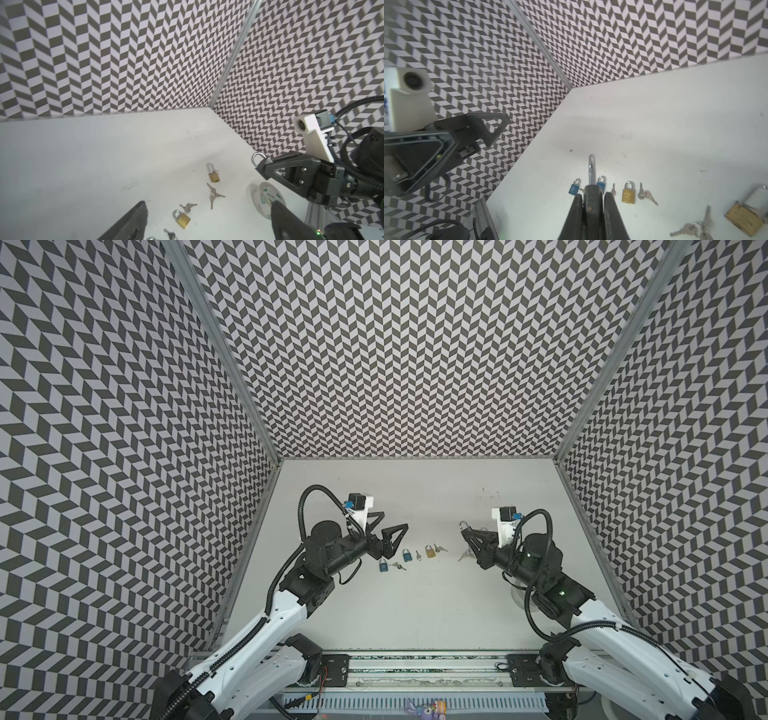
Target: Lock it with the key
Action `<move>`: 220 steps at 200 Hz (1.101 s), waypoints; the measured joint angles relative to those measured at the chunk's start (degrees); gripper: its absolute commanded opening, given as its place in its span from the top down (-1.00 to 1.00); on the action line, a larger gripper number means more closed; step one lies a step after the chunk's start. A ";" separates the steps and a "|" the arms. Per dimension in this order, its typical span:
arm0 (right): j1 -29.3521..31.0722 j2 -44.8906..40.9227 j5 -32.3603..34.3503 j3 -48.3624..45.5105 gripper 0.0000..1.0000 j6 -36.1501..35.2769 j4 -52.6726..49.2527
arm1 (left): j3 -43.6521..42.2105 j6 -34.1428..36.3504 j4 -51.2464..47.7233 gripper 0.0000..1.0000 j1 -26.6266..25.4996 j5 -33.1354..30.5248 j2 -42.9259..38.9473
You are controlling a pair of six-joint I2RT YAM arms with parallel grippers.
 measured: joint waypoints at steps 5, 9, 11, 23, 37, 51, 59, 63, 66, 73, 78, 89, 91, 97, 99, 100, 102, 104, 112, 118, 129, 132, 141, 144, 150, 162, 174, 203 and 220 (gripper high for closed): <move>-0.42 0.50 0.22 -0.11 1.00 0.39 -0.28 | -0.24 0.04 -0.55 -0.91 0.00 -0.79 -0.20; -0.79 1.11 0.28 -0.17 1.00 0.81 -0.46 | -0.44 0.11 -0.94 -0.93 0.00 -1.51 -0.37; -0.90 1.27 0.33 -0.20 1.00 0.96 -0.52 | -0.50 0.11 -1.07 -0.93 0.00 -1.66 -0.42; -2.14 3.26 0.31 -0.22 1.00 2.16 -1.01 | -1.01 0.13 -2.05 -0.99 0.00 -3.26 -0.98; -3.74 5.99 -0.42 -0.22 1.00 3.26 -1.18 | -1.55 0.15 -2.93 -1.00 0.00 -4.70 -1.66; -5.11 8.98 -1.27 -0.22 1.00 4.15 -1.22 | -1.92 0.15 -3.45 -1.00 -0.02 -5.55 -1.92; -5.77 10.67 -1.79 -0.22 1.00 4.57 -1.25 | -1.95 0.15 -3.80 -1.00 -0.17 -6.01 -1.77; -6.03 11.56 -2.01 -0.22 1.00 4.74 -1.25 | -1.95 0.15 -3.89 -1.00 -0.37 -6.29 -1.62; -6.14 12.04 -2.10 -0.22 1.00 4.87 -1.25 | -1.95 0.15 -3.98 -1.00 -0.52 -6.51 -1.51; -6.43 13.57 -2.45 -0.20 1.00 5.14 -1.20 | -1.95 0.17 -4.17 -1.00 -1.11 -7.10 -1.16; -6.49 14.64 -2.71 -0.20 1.00 5.22 -1.18 | -1.95 0.17 -4.33 -1.00 -1.68 -7.58 -0.92; -6.69 17.25 -3.43 0.09 1.00 5.35 -1.11 | -2.05 0.17 -4.48 -1.00 -3.13 -8.57 -0.39; -6.69 17.75 -3.63 0.22 1.00 5.40 -1.16 | -2.10 0.17 -4.48 -1.00 -3.39 -8.70 -0.31; -6.78 19.43 -4.22 0.66 1.00 5.40 -1.14 | -2.21 0.17 -4.48 -1.00 -4.09 -9.07 -0.07; -6.84 19.96 -4.42 0.87 1.00 5.40 -1.14 | -2.23 0.20 -4.48 -1.00 -4.33 -9.18 0.02; -6.86 20.39 -4.61 1.03 1.00 5.38 -1.14 | -2.25 0.17 -4.48 -1.00 -4.39 -9.25 0.04; -6.93 21.16 -4.85 1.33 1.00 5.33 -1.16 | -2.32 0.17 -4.48 -1.00 -4.61 -9.42 0.15; -6.99 21.75 -5.14 1.62 1.00 5.33 -1.25 | -2.34 0.17 -4.48 -1.00 -4.76 -9.49 0.22; -7.06 24.39 -6.14 2.82 1.00 5.22 -1.22 | -2.58 0.17 -4.50 -1.00 -5.51 -9.77 0.50; -7.06 26.25 -6.86 3.63 1.00 5.25 -0.96 | -2.73 0.15 -4.52 -1.00 -5.88 -9.94 0.70; -7.06 28.96 -7.74 4.50 1.00 5.35 0.04 | -3.02 0.15 -4.61 -1.00 -6.21 -10.12 0.90; -7.06 29.46 -8.02 4.59 1.00 5.38 0.35 | -3.08 0.15 -4.63 -1.00 -6.25 -10.23 0.92; -7.06 30.86 -8.46 4.79 1.00 5.46 0.98 | -3.30 0.15 -4.63 -1.00 -6.27 -10.47 0.92; -7.06 31.21 -8.63 4.81 1.00 5.55 1.09 | -3.37 0.13 -4.66 -1.00 -6.27 -10.51 0.92; -7.06 32.02 -8.79 4.94 1.00 5.66 1.36 | -3.48 0.13 -4.66 -1.00 -6.27 -10.64 0.92; -7.06 33.46 -8.94 5.11 1.00 6.03 2.23 | -3.65 0.13 -4.70 -1.00 -6.27 -10.86 0.87; -7.06 34.99 -9.09 5.29 1.00 6.43 3.06 | -3.67 0.13 -4.70 -1.00 -6.27 -10.95 0.76; -7.06 37.31 -8.41 5.38 1.00 6.78 3.65 | -4.02 0.13 -4.57 -1.00 -6.27 -10.86 -0.35; -7.06 38.18 -7.91 5.38 1.00 6.86 3.72 | -4.44 0.13 -4.26 -1.00 -6.29 -10.80 -0.68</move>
